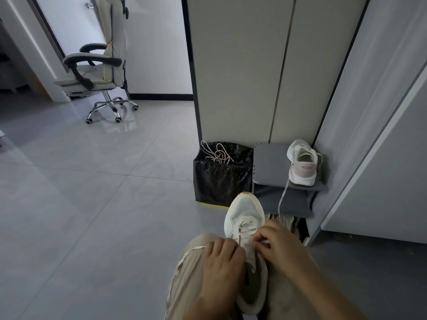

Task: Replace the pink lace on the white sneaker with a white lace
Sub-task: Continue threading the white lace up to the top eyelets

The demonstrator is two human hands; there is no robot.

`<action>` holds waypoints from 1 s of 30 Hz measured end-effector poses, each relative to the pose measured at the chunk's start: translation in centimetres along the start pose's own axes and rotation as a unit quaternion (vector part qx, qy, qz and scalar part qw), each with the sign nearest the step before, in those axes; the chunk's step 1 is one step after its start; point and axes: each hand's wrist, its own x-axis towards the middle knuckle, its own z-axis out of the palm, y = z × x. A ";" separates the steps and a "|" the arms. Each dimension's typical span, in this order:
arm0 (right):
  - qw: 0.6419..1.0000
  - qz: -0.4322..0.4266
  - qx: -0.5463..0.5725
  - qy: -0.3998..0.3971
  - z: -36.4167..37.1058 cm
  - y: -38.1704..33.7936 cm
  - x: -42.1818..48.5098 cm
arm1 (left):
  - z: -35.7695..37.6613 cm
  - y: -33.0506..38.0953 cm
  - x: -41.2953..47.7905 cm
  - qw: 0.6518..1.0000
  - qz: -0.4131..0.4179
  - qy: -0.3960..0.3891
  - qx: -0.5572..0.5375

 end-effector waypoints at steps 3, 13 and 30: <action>1.000 -0.006 -0.005 0.016 -0.3 -0.1 -0.3 | -0.5 0.2 -0.5 0.999 0.015 0.048 -0.019; 0.999 -0.025 0.016 -0.024 -0.9 0.2 -0.4 | -0.5 0.4 -0.5 0.997 0.024 0.063 -0.048; 0.996 -0.057 0.060 -0.036 0.1 0.8 0.7 | -2.0 0.3 0.1 0.991 -0.030 -0.078 -0.107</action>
